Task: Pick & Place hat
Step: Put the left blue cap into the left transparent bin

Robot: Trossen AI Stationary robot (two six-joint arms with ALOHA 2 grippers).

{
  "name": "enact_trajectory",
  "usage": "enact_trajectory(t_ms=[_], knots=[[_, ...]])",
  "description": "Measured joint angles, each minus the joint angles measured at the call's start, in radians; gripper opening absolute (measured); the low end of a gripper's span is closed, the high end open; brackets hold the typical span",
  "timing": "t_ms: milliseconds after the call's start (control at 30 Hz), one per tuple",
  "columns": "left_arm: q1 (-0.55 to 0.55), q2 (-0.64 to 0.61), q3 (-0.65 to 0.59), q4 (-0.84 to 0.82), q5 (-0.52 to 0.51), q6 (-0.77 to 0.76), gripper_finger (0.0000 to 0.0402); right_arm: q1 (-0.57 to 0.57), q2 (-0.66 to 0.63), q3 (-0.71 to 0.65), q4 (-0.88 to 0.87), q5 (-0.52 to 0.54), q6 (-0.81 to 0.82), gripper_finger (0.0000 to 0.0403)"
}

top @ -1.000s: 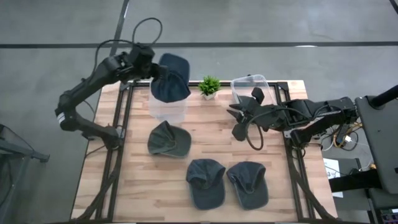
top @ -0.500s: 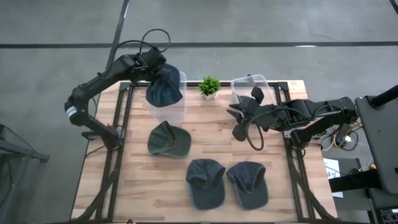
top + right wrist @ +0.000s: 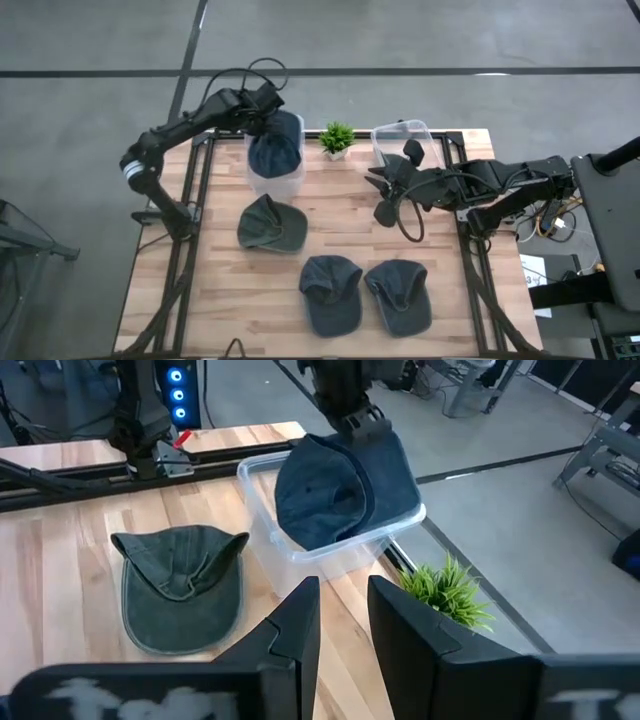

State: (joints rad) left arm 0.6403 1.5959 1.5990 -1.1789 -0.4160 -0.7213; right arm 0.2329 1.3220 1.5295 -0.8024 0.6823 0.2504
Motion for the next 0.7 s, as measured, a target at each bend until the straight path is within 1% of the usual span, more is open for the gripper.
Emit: enact_trajectory(t_ms=[133,300,433,533,700], knots=[[0.0,0.026,0.001,-0.036,-0.002,-0.049,0.0011,0.0,0.0,0.0,0.001,0.0,0.0,0.0082],[-0.011,0.021,0.0,-0.107,-0.004,-0.071,0.0008,0.0,0.0,0.0,0.023,0.0,0.001,0.0082],[-0.011,0.019,-0.002,-0.117,0.033,-0.04,0.0008,-0.001,0.0,0.0,0.057,0.0,-0.025,0.0082],[-0.01,0.015,-0.002,-0.13,0.029,-0.064,0.0008,-0.002,0.0,0.0,0.079,0.0,-0.041,0.0082],[-0.007,0.035,-0.004,-0.119,0.025,-0.058,0.0008,-0.004,0.0,0.0,0.084,0.0,-0.045,0.0082]])
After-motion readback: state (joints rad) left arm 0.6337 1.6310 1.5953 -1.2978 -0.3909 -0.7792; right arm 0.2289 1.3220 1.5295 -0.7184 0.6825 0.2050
